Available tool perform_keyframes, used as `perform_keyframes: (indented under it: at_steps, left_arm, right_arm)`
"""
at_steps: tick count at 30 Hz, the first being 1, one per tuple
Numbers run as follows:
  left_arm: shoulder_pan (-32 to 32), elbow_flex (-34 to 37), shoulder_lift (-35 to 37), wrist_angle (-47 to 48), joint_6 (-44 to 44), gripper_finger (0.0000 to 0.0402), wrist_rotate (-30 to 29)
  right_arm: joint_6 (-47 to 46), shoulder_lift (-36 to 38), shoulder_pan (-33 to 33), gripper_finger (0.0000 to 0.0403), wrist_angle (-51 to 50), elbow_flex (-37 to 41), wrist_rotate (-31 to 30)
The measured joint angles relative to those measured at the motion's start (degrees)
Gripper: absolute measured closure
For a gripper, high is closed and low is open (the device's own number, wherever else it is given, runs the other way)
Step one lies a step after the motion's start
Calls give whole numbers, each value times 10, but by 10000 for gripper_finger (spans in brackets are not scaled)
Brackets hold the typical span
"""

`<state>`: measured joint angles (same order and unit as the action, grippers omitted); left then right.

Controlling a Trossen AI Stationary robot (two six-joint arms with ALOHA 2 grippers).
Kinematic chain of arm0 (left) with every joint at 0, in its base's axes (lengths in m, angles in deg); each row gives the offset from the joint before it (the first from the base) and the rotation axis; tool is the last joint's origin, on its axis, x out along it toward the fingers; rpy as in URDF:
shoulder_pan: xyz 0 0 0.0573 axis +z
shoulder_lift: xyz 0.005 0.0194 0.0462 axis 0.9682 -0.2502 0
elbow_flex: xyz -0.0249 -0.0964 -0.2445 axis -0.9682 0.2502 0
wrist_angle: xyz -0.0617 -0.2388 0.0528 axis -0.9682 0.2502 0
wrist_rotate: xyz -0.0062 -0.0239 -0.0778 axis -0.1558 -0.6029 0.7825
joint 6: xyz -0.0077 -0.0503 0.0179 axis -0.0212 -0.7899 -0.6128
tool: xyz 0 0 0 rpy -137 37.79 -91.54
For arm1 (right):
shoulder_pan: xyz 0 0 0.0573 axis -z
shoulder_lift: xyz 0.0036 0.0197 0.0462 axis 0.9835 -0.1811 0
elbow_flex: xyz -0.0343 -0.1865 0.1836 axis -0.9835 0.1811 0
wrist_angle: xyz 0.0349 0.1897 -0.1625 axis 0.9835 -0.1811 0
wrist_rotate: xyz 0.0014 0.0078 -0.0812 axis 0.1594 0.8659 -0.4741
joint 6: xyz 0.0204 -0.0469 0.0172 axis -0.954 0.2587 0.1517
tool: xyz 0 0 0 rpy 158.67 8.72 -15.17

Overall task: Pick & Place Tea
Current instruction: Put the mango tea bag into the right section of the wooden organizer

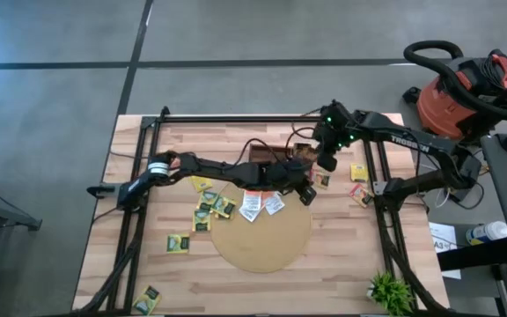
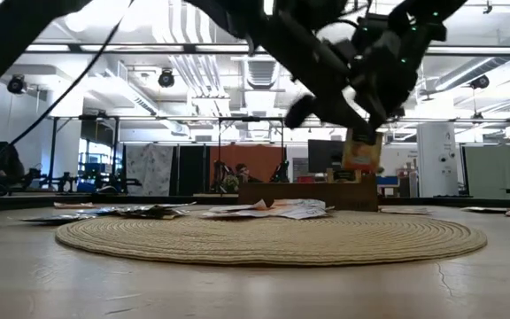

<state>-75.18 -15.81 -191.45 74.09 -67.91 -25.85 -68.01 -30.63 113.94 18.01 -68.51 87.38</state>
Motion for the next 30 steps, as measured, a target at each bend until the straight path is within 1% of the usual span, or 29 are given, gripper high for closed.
perform_keyframes:
  at_steps: [3, 7, 11, 14, 18, 24, 27, 30]
  left_arm:
    - [-11, 18, 31, 4, 1, 276, -44]
    - [-24, 57, 81, 3, -3, 276, -107]
    - [-31, 117, 133, 4, -29, 276, -151]
    - [-33, 173, 176, -8, -51, 276, -174]
    - [-36, 258, 233, -45, -82, 276, -199]
    - [-36, 370, 300, -121, -113, 276, -227]
    - [-34, 403, 320, -139, -118, 276, -235]
    - [-33, 415, 329, -145, -117, 276, -240]
  right_arm:
    - [35, -28, 0, 395, -5, -37, -10]
    - [65, -90, 0, 395, -31, -81, -19]
    - [68, -146, 0, 395, -38, -111, -19]
    - [68, -172, 0, 395, -39, -120, -17]
    - [66, -180, -1, 395, -39, -128, -11]
    - [57, -155, 0, 395, -34, -140, 0]
    - [36, -151, 4, 395, -18, -142, 34]
    - [21, -149, 5, 395, 16, -135, 67]
